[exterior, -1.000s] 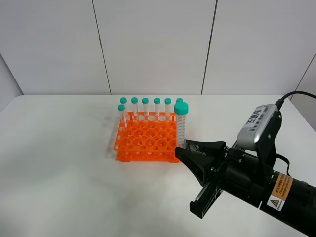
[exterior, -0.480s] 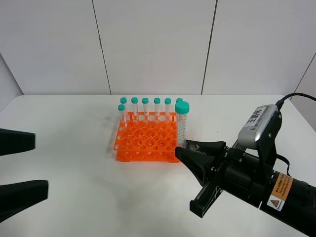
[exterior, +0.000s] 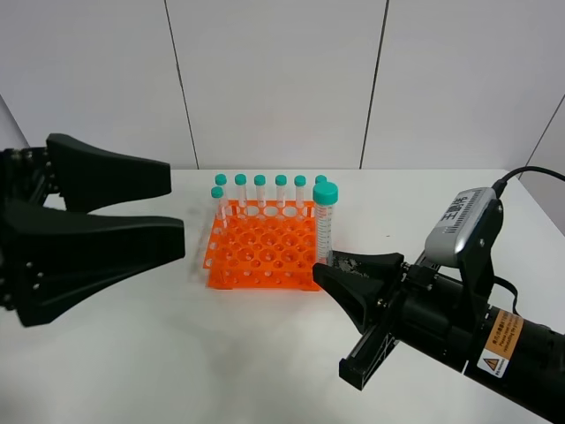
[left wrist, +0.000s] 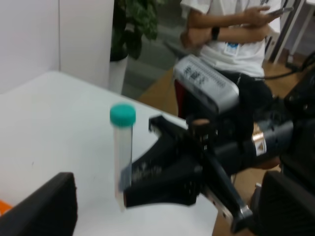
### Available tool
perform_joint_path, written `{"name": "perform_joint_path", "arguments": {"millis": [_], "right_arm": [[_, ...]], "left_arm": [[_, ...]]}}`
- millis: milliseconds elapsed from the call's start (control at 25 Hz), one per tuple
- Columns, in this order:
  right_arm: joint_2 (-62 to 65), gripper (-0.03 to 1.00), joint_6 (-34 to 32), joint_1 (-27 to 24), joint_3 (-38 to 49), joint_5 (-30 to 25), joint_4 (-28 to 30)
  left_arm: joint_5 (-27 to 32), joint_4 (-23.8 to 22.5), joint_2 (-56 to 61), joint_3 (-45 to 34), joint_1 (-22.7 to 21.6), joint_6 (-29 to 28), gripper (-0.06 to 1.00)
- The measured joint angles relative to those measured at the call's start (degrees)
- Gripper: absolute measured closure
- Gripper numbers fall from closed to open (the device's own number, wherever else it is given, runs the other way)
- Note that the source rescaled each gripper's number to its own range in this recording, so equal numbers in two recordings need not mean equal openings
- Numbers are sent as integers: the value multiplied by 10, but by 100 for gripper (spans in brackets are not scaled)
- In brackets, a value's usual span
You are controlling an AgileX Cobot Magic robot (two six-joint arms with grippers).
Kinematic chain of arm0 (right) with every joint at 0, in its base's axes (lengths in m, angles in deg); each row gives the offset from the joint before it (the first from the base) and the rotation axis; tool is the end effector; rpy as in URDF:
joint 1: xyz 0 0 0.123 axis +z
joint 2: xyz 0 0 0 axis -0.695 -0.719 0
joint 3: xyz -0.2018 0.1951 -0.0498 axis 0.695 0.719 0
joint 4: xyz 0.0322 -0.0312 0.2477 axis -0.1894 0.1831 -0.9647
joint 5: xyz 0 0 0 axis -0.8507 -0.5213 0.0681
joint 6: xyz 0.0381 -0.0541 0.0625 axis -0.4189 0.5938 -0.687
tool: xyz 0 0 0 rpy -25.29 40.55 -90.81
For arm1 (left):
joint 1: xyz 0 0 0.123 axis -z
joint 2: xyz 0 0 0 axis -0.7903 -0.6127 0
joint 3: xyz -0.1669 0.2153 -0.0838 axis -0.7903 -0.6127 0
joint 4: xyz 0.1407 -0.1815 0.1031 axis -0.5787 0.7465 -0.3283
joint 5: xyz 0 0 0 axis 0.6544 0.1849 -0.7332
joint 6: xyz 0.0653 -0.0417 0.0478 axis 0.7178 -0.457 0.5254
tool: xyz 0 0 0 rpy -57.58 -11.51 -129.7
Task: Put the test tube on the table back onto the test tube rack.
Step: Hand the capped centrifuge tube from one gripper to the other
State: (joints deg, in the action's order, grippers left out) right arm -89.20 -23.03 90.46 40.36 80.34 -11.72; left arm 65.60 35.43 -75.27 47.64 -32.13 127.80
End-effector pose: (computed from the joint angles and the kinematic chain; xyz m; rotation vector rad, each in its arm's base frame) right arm 0.1345 0.1469 0.2007 -0.7122 1.5662 0.6383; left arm 0.1335 -0.1159 0.3364 0.8384 1.6123 -0.9407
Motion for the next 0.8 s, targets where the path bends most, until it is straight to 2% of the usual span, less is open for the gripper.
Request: {"name": "perform_joint_path", "arguments": {"millis": [280,520,640,800], "right_arm": [[0,94,0,0,0,0,0],[0,94,0,0,0,-1,0],[0,94,0,0,0,-1,0],[0,94,-4,0,0,-1,0]], "left_arm": [[8,13,-64,39,0,25,19],[23,103,-94,42,5,100,19],[22,120,-115,42,33,130,19],[-16,123,-155,42,93,174,19]]}}
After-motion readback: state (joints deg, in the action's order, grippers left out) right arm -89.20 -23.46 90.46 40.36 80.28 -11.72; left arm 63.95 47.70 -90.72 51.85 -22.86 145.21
